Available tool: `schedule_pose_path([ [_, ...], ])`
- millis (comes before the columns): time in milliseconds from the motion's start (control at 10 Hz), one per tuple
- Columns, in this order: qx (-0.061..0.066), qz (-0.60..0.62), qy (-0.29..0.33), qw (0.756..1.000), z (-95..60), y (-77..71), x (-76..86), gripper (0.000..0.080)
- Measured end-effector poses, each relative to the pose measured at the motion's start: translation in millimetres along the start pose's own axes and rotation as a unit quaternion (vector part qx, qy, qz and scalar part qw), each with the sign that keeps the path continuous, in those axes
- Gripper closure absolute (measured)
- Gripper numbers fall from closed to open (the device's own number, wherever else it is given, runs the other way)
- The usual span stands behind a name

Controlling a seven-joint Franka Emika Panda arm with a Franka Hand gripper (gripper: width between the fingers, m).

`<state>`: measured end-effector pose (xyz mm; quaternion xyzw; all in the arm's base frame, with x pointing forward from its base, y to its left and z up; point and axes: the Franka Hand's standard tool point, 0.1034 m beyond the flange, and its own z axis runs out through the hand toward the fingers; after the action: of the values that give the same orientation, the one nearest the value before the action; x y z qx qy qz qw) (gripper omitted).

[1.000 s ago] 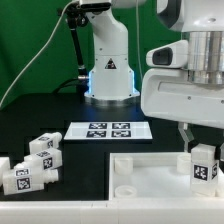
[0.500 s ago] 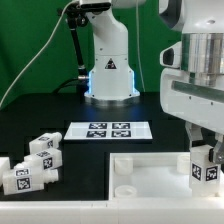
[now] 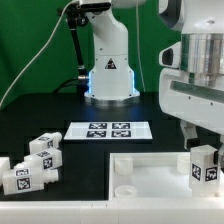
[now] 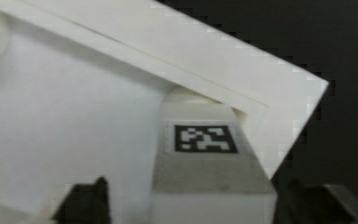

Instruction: Assemble one leg

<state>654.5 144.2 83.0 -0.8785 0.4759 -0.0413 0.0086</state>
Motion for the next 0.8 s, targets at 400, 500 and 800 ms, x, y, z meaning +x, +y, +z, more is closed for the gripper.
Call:
schedule_pose_path([
  [400,-0.03,-0.245,-0.003,0.969,-6.0,-12.8,4.9,0.0152],
  [500,-0.03,-0.28,-0.004,0.959,-5.6,-12.1,6.1,0.0152],
  [800,-0.035,-0.407,-0.004,0.913,-4.1,-10.7,5.8,0.0151],
])
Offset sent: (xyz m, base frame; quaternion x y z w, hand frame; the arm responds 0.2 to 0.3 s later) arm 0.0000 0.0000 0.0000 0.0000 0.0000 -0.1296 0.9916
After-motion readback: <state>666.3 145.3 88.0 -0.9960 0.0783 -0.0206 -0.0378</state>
